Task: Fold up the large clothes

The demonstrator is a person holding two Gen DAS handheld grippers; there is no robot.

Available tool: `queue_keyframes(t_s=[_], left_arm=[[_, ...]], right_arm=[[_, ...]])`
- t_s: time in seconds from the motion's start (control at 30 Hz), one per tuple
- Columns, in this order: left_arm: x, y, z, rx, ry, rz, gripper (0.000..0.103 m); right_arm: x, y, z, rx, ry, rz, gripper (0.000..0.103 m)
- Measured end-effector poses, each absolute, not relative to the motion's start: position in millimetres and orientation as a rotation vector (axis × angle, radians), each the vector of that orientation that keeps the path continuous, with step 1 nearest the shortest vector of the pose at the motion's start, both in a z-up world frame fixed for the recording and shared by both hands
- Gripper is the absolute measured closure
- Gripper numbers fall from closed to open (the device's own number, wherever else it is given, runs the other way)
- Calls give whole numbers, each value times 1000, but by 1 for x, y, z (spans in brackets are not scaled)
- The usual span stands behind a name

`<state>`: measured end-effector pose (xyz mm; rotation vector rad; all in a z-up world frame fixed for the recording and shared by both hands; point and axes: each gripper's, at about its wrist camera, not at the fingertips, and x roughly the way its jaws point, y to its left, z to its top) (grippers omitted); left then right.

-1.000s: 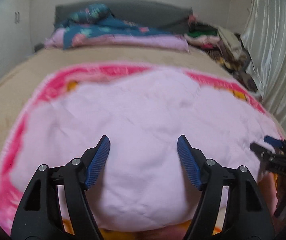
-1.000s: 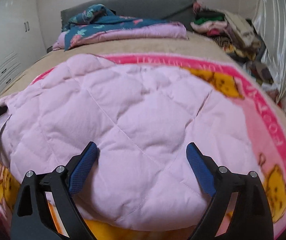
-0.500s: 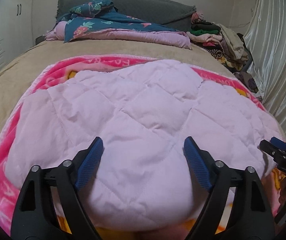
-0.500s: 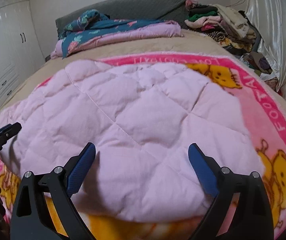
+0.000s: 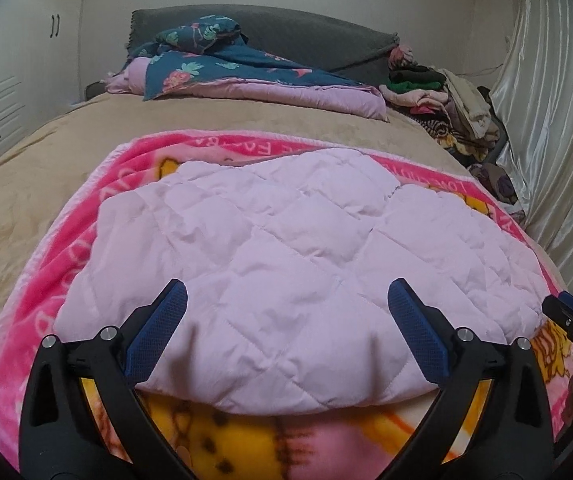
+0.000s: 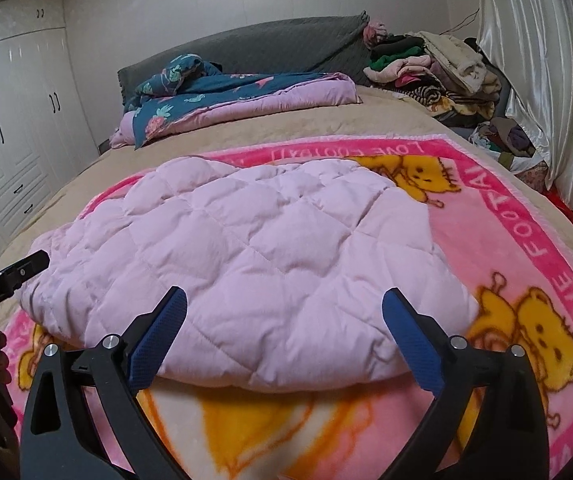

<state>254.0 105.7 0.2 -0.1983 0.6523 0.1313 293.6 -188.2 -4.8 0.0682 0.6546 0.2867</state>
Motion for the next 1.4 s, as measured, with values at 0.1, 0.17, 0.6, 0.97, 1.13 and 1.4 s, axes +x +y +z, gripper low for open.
queue_keyframes(t_s=[0.1,0.17,0.6,0.97,1.13,1.4], left_arm=[[246,105,2,-191,645,144,9],[242,105,2,-195,642,147,9],[214,119,-6,-230,659,191,9],[210,140,-20,-280,701,235,9],[213,147,-27,-298,724,251,9],[219,167,-40,-384,744,255,9]], right_arm=[[285,-194,-3,75,644,285,5],[281,-198,-1,80,638,285,5],[261,-211,-3,115,623,274,4],[261,-217,-20,142,663,224,4],[268,-219,-30,155,700,195,4],[291,-229,-52,272,779,159,4]])
